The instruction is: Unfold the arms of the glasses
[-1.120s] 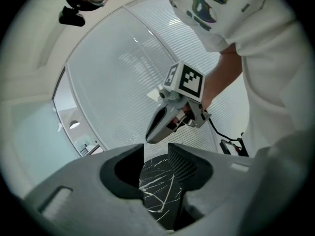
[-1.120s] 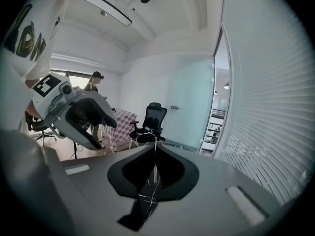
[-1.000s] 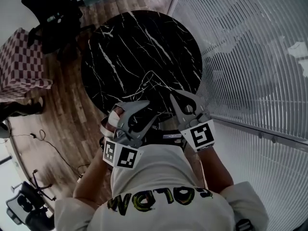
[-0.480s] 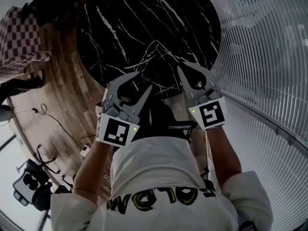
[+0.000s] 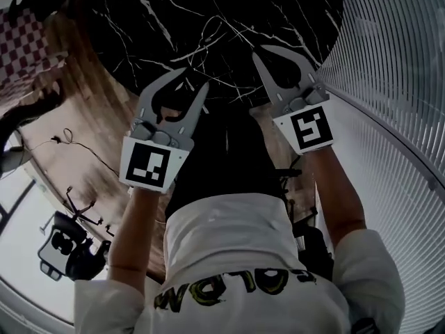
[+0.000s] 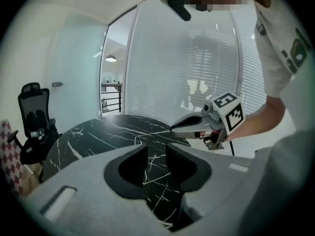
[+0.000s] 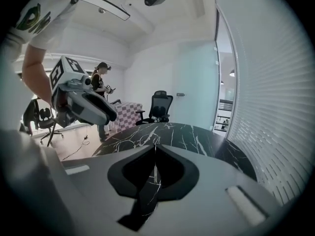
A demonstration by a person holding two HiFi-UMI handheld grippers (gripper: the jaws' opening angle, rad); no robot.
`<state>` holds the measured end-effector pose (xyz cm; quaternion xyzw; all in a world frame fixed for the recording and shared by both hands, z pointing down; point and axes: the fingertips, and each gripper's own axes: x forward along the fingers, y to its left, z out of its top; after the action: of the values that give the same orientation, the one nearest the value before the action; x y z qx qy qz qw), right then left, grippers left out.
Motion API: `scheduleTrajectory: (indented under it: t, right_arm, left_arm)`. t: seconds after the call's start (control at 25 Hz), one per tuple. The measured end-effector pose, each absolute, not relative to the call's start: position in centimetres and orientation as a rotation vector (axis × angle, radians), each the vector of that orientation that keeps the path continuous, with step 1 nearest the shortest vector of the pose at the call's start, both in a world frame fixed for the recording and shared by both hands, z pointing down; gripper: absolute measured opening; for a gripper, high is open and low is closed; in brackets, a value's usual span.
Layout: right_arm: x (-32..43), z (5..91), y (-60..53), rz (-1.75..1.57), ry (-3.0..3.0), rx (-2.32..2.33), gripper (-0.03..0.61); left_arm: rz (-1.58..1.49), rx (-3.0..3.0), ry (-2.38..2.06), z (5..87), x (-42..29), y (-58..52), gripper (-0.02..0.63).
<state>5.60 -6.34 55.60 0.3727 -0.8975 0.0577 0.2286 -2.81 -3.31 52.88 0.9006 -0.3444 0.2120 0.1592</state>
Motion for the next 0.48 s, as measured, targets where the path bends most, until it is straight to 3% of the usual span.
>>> scheduleTrajectory:
  t: [0.48]
  right_arm:
    - [5.9, 63.5, -4.2, 0.228, -2.46, 1.011, 0.011]
  left_arm:
    - [0.619, 2.438, -1.012, 59.3, -2.5, -1.7, 0.098]
